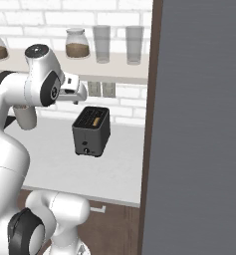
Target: Start the toaster. Once the lever pops up, take the bread to the plate on the dining counter.
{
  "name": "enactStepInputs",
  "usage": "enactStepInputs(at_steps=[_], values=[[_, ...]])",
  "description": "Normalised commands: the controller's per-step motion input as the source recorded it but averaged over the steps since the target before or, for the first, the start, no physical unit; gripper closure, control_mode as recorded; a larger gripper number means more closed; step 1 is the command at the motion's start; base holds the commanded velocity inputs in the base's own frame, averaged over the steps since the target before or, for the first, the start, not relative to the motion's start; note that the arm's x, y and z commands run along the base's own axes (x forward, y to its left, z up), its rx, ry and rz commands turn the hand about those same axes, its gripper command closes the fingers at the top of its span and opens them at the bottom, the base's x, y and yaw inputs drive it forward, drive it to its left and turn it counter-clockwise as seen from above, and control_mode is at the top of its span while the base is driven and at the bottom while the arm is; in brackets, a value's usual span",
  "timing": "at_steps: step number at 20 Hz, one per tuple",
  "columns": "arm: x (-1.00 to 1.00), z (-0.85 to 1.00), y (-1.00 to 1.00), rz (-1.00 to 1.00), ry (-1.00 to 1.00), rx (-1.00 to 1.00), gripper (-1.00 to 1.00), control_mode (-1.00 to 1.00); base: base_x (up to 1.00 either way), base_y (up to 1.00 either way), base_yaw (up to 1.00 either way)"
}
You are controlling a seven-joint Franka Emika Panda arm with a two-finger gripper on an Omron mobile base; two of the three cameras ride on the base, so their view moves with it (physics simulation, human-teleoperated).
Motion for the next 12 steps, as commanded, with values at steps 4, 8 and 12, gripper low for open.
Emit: enactStepInputs(at_steps=[4,8,12], values=[[0.0,0.0,0.0,0.0,0.0,0.0,-1.0,-1.0,0.0,0.0,0.0],[0.0,0.0,0.0,0.0,0.0,0.0,-1.0,-1.0,0.0,0.0,0.0],[0.0,0.0,0.0,0.0,0.0,0.0,-1.0,-1.0,0.0,0.0,0.0]])
